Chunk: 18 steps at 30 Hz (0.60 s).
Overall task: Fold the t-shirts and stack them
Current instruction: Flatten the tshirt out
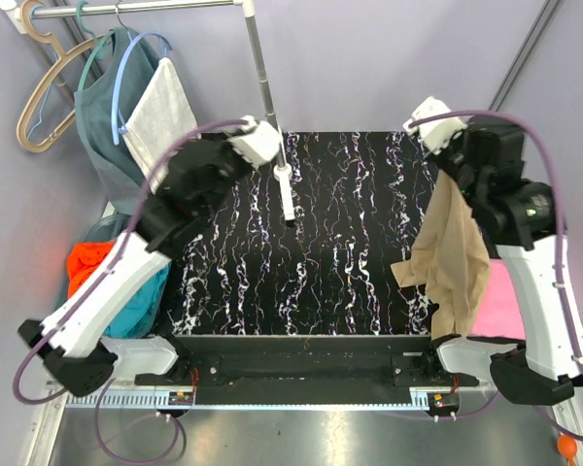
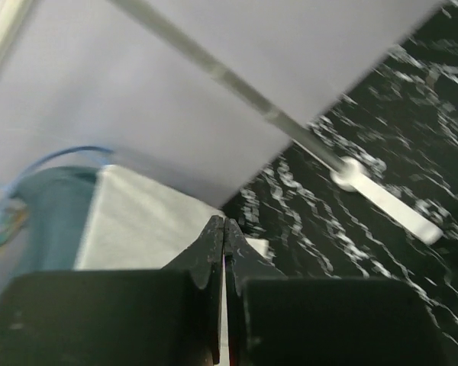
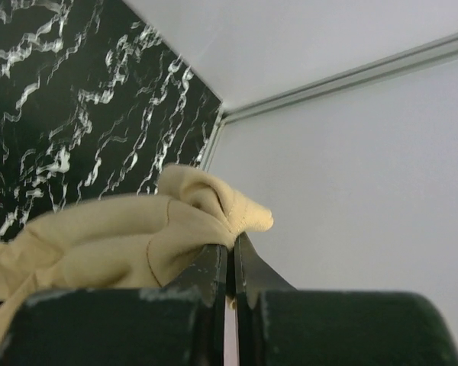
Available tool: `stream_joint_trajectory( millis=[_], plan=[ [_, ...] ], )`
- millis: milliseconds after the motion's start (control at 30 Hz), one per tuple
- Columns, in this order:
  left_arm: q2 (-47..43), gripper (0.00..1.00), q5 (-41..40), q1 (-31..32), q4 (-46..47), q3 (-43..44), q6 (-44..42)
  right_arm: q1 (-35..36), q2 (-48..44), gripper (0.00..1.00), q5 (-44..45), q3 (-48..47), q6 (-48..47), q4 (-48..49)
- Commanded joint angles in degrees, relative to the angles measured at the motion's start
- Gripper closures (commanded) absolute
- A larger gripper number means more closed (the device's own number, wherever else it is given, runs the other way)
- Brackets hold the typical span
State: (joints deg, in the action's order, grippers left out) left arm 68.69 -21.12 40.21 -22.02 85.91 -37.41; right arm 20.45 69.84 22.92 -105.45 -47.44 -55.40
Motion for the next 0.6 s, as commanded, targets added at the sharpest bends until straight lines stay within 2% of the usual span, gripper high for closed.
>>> stream_joint_trajectory(
  millis=[0, 100, 200, 400, 500, 567],
  plan=[
    [6.45, 1.0, 8.01, 3.03, 0.4, -5.12, 3.92, -0.23, -2.96, 1.0, 3.89, 7.43, -6.52, 6.17],
    [9.79, 1.0, 8.47, 5.23, 2.06, -8.02, 4.53, -0.23, -3.49, 1.0, 3.89, 12.63, -6.79, 8.37],
    [10.59, 1.0, 9.08, 5.41, 6.36, -11.8, 5.85, -0.23, -0.95, 1.0, 3.1, 12.64, -5.91, 8.55],
    [13.93, 1.0, 9.35, 5.67, 8.57, -14.36, 6.21, -0.41, 10.03, 1.0, 5.55, -1.49, -3.63, 12.15],
    [14.72, 1.0, 8.65, 6.11, 9.45, -15.15, 5.68, -0.41, 16.98, 1.0, 7.14, -16.22, -3.45, 12.42],
    [14.63, 1.0, 8.56, 6.2, 10.68, -15.68, 5.59, -0.41, 21.37, 1.0, 8.37, -21.35, -4.76, 11.98]
  ],
)
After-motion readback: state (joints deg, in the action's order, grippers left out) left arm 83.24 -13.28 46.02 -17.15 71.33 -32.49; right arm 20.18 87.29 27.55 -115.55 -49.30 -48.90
